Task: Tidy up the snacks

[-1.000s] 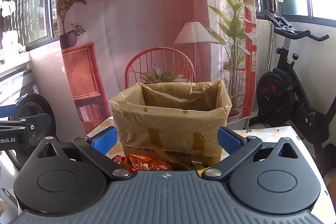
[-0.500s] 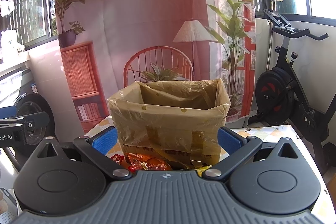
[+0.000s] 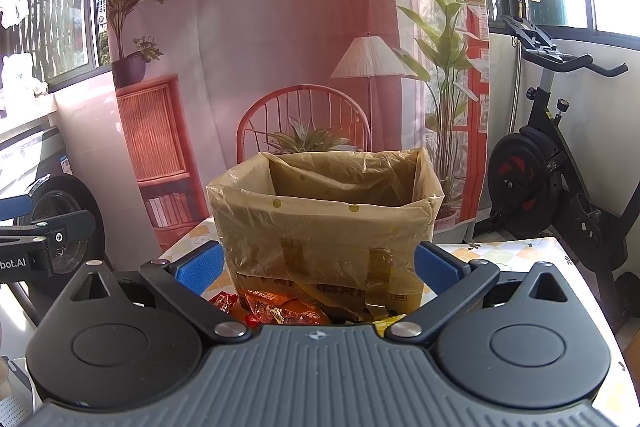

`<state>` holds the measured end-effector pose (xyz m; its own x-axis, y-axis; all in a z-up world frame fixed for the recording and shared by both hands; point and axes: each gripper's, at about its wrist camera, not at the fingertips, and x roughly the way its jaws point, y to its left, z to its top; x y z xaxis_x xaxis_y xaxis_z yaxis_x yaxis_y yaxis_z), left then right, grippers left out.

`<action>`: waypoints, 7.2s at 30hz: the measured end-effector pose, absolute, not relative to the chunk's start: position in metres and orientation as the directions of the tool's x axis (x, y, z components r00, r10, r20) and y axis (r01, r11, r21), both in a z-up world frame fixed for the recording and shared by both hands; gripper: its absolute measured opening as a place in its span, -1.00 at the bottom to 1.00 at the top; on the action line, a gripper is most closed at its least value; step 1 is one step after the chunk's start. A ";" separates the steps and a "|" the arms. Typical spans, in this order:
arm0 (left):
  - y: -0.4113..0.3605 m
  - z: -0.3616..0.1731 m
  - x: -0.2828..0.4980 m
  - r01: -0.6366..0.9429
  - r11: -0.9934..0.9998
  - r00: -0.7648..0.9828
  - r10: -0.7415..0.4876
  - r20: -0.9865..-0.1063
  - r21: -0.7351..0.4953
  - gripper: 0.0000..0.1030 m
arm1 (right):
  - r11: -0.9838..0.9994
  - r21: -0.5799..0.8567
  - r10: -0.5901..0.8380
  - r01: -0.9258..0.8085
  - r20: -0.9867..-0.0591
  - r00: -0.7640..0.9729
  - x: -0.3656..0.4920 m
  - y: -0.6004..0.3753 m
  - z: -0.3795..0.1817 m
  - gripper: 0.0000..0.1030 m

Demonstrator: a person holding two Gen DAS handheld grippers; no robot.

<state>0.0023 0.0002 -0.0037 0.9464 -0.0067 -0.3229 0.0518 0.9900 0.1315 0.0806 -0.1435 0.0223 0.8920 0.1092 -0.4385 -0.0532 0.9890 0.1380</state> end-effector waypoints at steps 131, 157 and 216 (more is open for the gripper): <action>0.011 -0.208 0.106 0.169 0.940 0.683 -0.328 -0.653 -0.296 1.00 | 0.918 0.395 0.250 0.028 -0.633 0.733 0.093 -0.153 -0.187 0.52; 0.009 -0.185 0.075 0.199 0.937 0.772 -0.330 -0.543 -0.287 0.25 | 0.928 0.373 0.260 -0.013 -0.620 0.740 0.083 -0.149 -0.178 0.42; -0.030 0.007 0.154 0.206 0.978 0.963 -0.199 -0.184 0.022 0.06 | 0.993 0.061 0.110 -0.099 -0.225 0.968 0.225 -0.193 -0.001 0.38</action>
